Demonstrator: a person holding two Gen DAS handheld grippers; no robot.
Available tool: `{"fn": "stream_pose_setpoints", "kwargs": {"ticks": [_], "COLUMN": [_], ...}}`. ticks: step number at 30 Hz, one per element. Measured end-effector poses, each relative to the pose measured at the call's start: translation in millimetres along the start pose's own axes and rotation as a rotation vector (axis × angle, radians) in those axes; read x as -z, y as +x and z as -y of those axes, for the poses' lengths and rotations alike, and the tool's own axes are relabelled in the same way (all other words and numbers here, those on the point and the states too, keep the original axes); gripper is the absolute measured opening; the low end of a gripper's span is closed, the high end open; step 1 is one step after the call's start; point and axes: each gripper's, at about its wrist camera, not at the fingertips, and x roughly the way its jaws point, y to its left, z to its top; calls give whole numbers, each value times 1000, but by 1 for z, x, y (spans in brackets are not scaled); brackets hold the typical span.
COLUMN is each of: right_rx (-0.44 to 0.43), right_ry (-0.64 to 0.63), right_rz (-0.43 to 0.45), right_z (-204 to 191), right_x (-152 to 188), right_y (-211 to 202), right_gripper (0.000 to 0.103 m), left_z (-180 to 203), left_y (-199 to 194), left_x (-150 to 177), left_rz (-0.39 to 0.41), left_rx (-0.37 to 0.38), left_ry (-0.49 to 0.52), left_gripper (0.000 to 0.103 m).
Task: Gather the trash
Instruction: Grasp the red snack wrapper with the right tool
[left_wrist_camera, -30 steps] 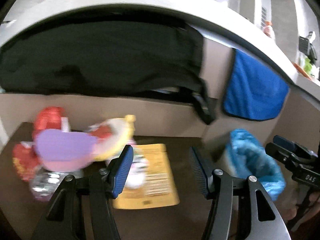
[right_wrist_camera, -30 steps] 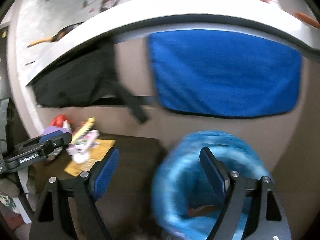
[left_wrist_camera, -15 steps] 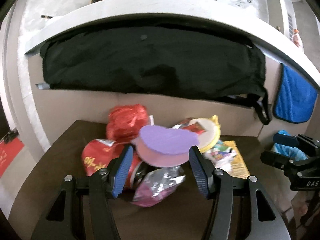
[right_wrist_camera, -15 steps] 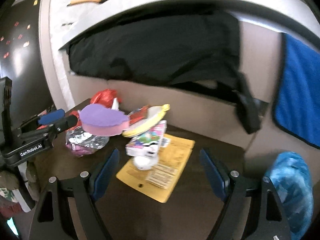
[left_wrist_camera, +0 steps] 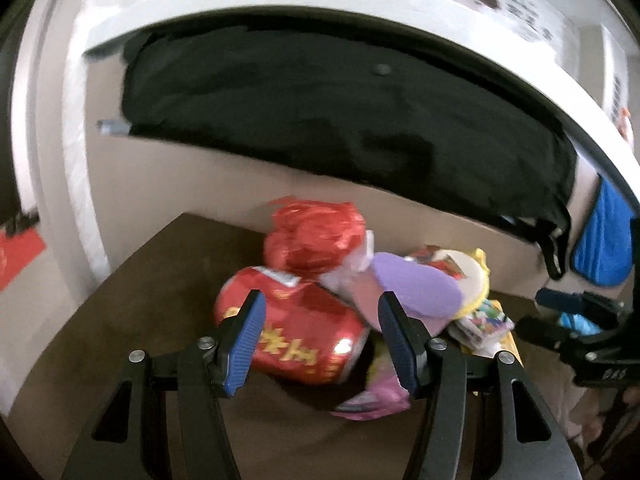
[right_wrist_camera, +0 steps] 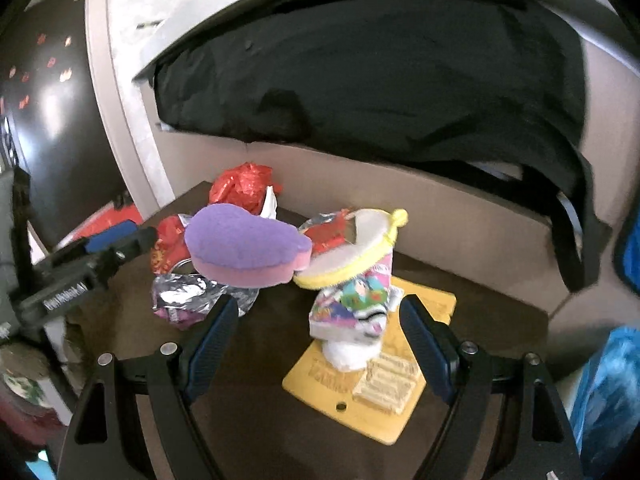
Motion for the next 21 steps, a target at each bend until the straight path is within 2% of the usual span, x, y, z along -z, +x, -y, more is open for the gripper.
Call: {"fn": "stream_pose_setpoints", "kwargs": {"ticks": [3, 7, 10, 13, 15, 17, 19, 21], "right_rx": [-9, -50, 3, 59, 66, 30, -28, -100], "right_ry": [-3, 16, 10, 93, 163, 222, 275, 285], "right_rz": [-29, -44, -21, -16, -36, -64, -109, -128], "right_z": [-5, -7, -3, 21, 37, 50, 59, 59], "right_x": [-7, -20, -30, -41, -45, -45, -42, -37], "right_y": [19, 39, 46, 60, 73, 84, 94, 93], "right_gripper": [80, 79, 78, 78, 77, 70, 46, 34], "left_z": [-20, -26, -31, -34, -32, -30, -27, -25], "left_y": [4, 4, 2, 6, 8, 9, 10, 9], "left_x": [-1, -1, -1, 0, 1, 3, 5, 5], "left_rz": [-22, -15, -7, -24, -36, -39, -37, -33], "left_rx": [18, 13, 26, 68, 90, 98, 106, 124], "left_ry": [-79, -88, -105, -127, -128, -120, -114, -111], "left_gripper": [59, 59, 59, 59, 59, 59, 59, 59]}}
